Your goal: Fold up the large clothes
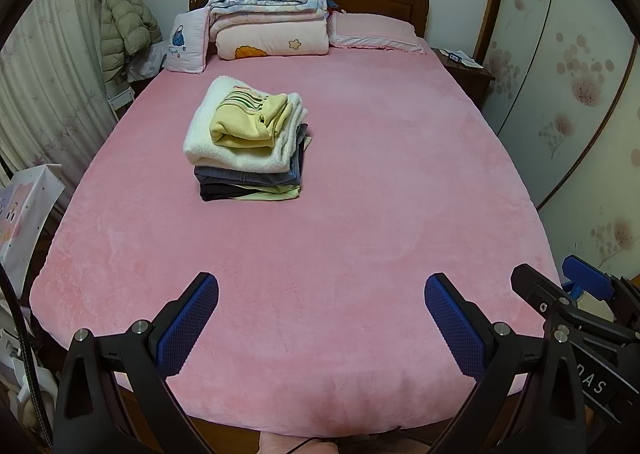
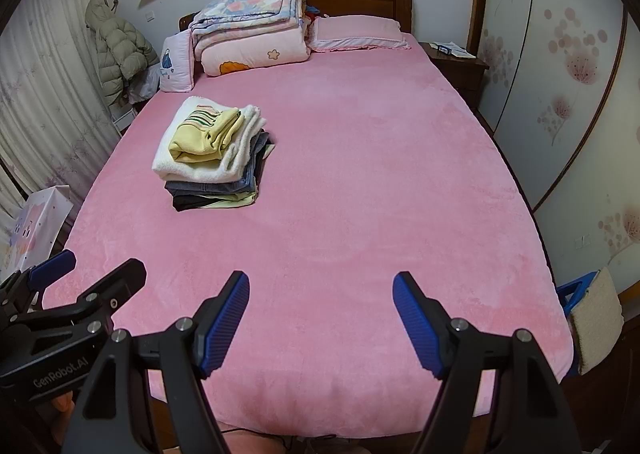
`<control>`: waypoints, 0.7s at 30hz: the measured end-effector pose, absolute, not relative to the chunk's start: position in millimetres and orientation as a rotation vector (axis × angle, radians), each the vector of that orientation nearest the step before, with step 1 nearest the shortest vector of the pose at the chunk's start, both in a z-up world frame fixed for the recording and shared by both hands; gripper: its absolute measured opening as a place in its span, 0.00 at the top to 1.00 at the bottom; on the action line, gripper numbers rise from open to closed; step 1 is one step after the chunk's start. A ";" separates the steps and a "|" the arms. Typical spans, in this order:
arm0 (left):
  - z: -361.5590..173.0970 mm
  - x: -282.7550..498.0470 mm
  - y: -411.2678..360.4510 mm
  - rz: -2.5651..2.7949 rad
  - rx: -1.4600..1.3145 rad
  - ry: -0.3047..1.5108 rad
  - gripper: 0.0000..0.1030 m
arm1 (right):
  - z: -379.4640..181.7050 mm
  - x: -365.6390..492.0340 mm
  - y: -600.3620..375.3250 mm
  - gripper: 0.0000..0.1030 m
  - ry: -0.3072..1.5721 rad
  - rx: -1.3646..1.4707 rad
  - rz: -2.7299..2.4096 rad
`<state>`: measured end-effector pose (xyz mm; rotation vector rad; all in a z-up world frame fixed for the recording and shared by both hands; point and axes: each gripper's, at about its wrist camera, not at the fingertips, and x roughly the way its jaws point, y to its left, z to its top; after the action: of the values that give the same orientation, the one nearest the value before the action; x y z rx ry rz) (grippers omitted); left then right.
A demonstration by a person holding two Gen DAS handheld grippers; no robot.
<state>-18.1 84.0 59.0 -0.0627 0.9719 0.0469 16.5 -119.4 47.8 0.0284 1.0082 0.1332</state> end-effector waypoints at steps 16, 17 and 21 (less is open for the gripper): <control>55.6 -15.0 90.9 0.025 -0.048 0.990 0.01 | 44.1 16.5 -121.1 0.28 1.021 0.039 0.122; 55.6 -14.9 90.9 0.025 -0.048 0.991 0.01 | 44.3 16.8 -121.2 0.28 1.020 0.039 0.122; 55.4 -14.9 91.1 0.026 -0.048 0.992 0.01 | 43.4 16.6 -121.6 0.28 1.020 0.038 0.121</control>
<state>-14.9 91.1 55.4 -0.0481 0.9916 0.0261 16.6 -121.6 43.4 0.0375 1.0204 0.1214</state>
